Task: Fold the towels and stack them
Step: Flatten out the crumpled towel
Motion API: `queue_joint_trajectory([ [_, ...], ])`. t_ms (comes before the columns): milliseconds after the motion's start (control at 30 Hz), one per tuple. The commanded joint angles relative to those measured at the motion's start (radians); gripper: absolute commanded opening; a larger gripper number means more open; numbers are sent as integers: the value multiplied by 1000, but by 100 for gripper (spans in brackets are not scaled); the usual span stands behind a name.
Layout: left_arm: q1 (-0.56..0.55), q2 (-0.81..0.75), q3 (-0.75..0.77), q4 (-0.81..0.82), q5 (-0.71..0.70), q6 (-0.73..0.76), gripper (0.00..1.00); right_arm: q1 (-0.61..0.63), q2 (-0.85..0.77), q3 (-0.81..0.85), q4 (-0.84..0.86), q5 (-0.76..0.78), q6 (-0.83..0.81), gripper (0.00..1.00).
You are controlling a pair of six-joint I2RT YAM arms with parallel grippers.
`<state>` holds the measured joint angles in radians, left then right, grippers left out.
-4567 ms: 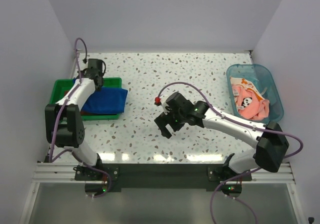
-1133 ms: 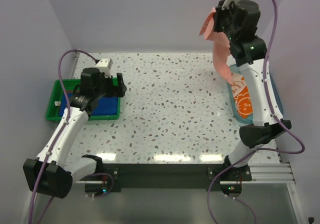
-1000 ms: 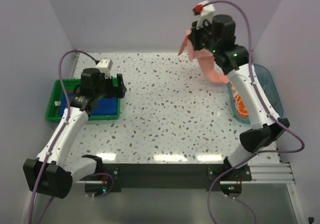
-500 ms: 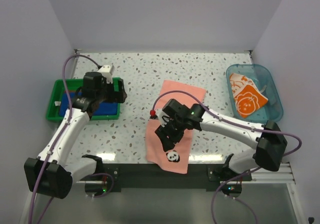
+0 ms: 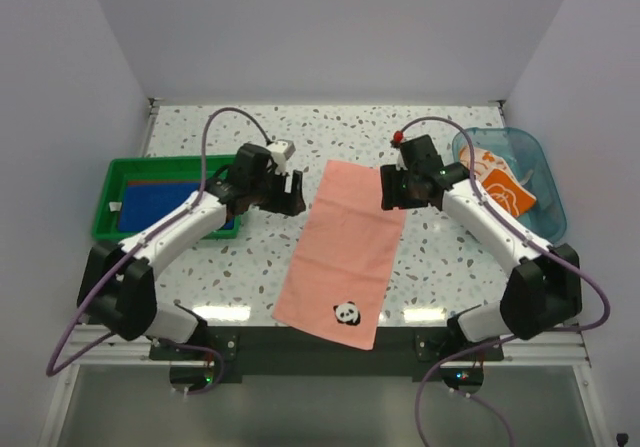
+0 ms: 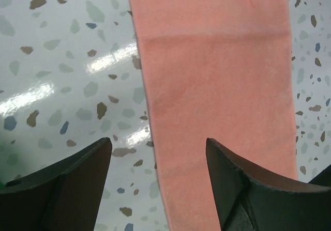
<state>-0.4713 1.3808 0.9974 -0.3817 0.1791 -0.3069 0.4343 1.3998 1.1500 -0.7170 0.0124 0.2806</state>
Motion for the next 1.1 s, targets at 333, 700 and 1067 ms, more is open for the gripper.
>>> queue_joint_trajectory([
  [333,-142,369,140,178,19,-122,52,-128,399,151,241,72,-37,39],
  [700,-171,305,-117,308,-10,-362,45,-120,611,280,243,-34,-92,38],
  [1067,-204,45,-243,256,-170,-477,50,-42,693,464,148,-106,-224,43],
])
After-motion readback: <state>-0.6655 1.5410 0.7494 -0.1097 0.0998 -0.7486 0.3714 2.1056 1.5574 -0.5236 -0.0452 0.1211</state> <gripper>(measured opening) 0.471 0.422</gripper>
